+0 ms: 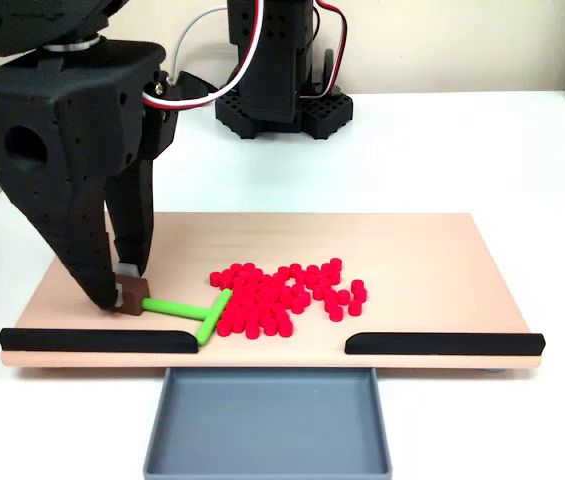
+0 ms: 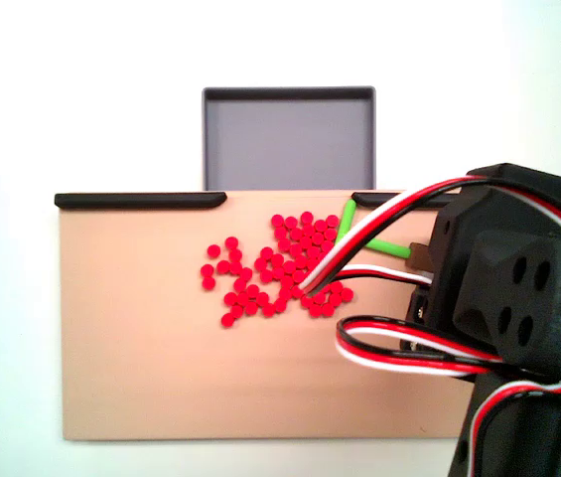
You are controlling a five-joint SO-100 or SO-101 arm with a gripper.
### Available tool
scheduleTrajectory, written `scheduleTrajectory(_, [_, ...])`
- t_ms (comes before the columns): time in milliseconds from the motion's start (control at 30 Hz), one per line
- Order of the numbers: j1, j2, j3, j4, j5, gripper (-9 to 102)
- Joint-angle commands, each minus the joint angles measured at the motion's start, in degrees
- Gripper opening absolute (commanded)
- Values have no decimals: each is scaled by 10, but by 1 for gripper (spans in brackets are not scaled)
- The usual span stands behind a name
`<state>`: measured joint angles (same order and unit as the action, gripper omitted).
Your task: Push granules from right to the grey container
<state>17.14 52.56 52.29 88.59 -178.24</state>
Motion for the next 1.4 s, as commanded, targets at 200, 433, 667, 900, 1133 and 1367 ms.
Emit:
scheduleTrajectory(200, [-5, 23, -9, 0, 33, 0])
scheduleTrajectory(433, [-8, 23, -9, 2, 40, 0])
scheduleTrajectory(667, [-10, 23, -9, 2, 66, 0])
scheduleTrajectory(900, [-11, 24, -9, 3, 83, 0])
scheduleTrajectory(1133, [-11, 24, -9, 4, 109, 0])
scheduleTrajectory(1367, [-11, 24, -9, 4, 119, 0])
